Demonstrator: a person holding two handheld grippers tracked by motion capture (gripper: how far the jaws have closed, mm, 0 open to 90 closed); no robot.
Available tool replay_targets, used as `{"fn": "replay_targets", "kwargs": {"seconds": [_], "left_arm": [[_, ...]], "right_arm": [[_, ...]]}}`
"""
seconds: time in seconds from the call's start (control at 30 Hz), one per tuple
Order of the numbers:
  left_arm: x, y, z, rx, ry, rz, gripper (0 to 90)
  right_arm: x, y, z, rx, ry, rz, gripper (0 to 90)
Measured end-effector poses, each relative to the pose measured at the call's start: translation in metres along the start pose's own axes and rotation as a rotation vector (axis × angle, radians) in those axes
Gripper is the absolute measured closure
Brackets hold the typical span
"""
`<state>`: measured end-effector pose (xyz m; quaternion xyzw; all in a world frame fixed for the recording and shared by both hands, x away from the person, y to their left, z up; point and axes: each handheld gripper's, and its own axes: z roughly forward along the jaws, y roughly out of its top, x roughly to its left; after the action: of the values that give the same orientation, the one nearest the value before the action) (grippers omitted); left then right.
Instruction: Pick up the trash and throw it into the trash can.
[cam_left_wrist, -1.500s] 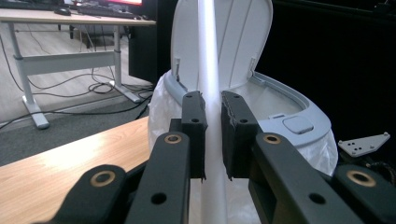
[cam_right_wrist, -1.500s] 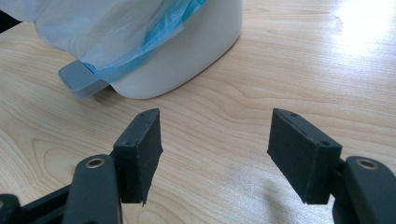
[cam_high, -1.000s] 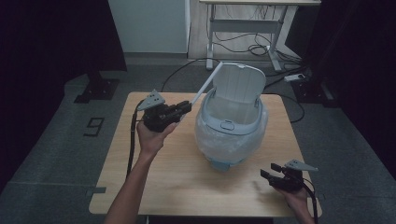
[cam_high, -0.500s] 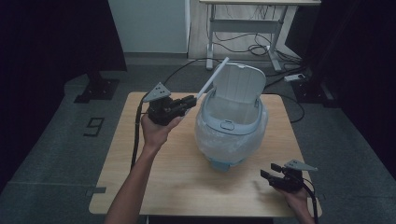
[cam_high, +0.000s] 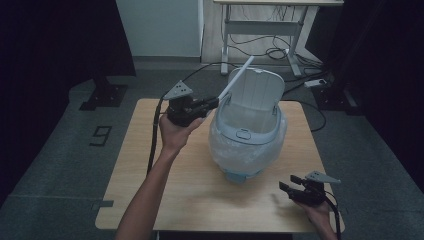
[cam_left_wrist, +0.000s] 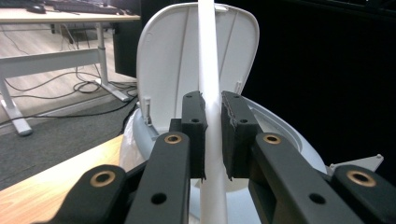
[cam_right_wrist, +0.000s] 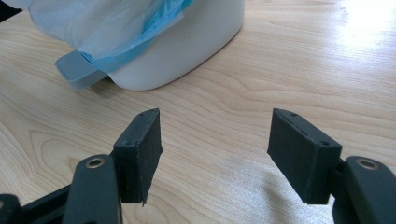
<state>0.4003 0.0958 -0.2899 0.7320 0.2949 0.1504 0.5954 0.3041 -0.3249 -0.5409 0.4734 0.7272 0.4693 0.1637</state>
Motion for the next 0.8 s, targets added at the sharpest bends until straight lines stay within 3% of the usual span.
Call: {"fn": "replay_targets", "kwargs": {"seconds": [0.63,0.8], "left_arm": [[-0.002,0.011,0.05,0.044,-0.027,0.019,80.2],[-0.011,0.013,0.059,0.064,-0.014,0.054,80.2]], "right_arm": [[-0.002,-0.003,0.003,0.02,0.002,-0.006,34.5],[-0.002,-0.002,0.001,0.009,-0.004,-0.007,34.5]]}}
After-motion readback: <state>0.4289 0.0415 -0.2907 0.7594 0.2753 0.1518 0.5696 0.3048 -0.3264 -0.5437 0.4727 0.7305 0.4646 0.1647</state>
